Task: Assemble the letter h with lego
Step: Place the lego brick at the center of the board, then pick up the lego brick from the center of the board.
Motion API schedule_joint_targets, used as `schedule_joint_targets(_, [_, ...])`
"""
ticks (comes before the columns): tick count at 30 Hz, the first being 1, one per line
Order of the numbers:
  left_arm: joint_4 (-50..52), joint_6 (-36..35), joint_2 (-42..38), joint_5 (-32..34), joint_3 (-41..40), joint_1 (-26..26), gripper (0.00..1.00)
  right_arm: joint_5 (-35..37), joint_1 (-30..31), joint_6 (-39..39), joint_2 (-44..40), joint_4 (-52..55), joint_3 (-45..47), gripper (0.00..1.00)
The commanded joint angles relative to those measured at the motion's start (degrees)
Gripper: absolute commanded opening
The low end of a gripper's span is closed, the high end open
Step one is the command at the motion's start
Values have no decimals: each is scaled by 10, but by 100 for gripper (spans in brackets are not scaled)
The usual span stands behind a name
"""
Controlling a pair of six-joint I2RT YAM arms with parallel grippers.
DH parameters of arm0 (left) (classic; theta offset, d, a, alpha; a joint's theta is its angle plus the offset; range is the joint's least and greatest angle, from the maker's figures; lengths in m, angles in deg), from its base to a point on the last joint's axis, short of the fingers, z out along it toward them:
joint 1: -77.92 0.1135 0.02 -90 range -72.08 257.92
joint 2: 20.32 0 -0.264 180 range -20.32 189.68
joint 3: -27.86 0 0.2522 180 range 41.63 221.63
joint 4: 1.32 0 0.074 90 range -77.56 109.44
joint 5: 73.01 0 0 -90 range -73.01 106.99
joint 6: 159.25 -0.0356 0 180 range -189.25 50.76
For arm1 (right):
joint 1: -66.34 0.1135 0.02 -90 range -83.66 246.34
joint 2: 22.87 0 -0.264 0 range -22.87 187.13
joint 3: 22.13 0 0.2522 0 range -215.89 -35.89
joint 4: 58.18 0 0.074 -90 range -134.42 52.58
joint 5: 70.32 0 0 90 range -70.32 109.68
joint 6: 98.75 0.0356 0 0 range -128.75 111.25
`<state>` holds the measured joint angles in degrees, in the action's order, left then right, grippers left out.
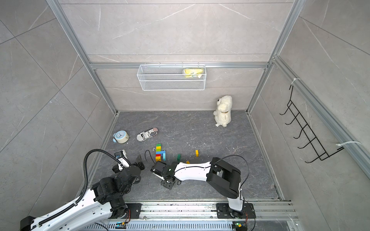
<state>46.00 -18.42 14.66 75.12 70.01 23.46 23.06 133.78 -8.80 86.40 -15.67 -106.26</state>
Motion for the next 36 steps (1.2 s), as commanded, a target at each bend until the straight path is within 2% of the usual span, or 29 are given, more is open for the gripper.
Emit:
schedule_joint_targets(1, [12,15,8,33,5,6,100,-31,-11,-3,-7,-42,18,66])
schedule_joint_targets(3, [19,20,8,38,8,8,100,-46,-14,21,-38,-73,38,78])
schedule_joint_targets(5, [24,25,-1,40,6,8,100,-83,-23,60,-95,-116,68,85])
schedule_joint_targets(7, [-47,-40,-19,14,-17,8,99,-88,-30,94,-168,-161,110,91])
schedule_joint_targets(9, [-157,-147,-32,-63,-46,8,98,-83,-45,125,-261,-216,168,95])
schedule_joint_targets(11, [-213,-212,-18,-159,-48,8,96,-54,-65,152,-353,-274,234,100])
schedule_joint_targets(14, [-213,-238,53,-274,-12,8,95,24,-124,218,-467,-319,328,100])
schedule_joint_targets(17, [-178,-229,162,-398,37,4,91,100,-187,275,-521,-290,388,100])
schedule_joint_targets(19, [-153,-214,221,-425,65,-22,92,109,-223,301,-534,-285,416,100])
schedule_joint_targets(22, [-97,-191,303,-419,120,-77,94,110,-271,334,-536,-287,441,100])
schedule_joint_targets(25, [-31,-166,380,-433,179,-104,98,65,-335,374,-519,-299,461,100])
schedule_joint_targets(31, [29,-118,476,-475,235,-115,99,-34,-450,434,-476,-316,483,100])
schedule_joint_targets(36, [94,-104,551,-496,284,-114,99,-33,-469,432,-492,-309,489,100])
